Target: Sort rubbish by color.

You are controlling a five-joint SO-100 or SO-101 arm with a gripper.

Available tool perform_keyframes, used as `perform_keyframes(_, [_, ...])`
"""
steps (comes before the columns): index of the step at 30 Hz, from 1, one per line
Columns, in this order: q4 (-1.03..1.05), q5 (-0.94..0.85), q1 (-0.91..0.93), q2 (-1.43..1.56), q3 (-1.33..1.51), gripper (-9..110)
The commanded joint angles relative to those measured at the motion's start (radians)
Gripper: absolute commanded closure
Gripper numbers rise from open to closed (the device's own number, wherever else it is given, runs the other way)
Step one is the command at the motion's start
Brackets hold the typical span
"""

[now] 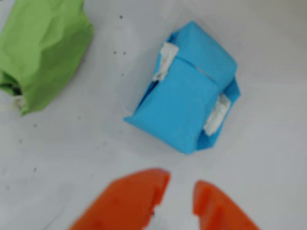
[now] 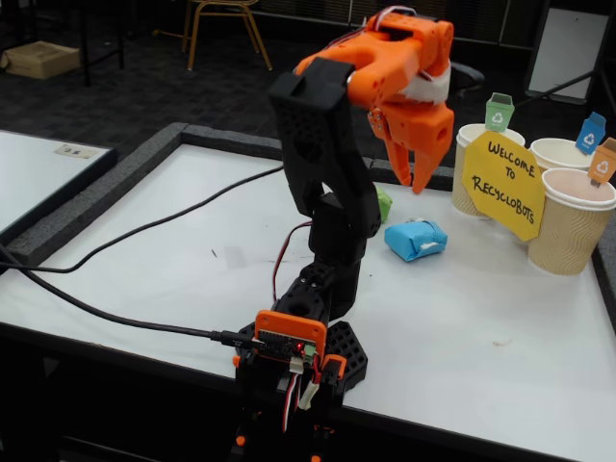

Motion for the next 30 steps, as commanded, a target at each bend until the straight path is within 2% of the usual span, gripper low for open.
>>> perform_keyframes(1, [-0.095, 0.015, 0.018, -0.029, -0.104, 101])
perform_keyframes(22, [-0.331, 0.015, 0.067, -0.242, -0.025, 98])
perform_keyframes(27, [-0.331, 0.015, 0.058, -0.255, -0.002, 84])
perform_keyframes(30, [-0.333, 0.015, 0.063, -0.255, 0.023, 80])
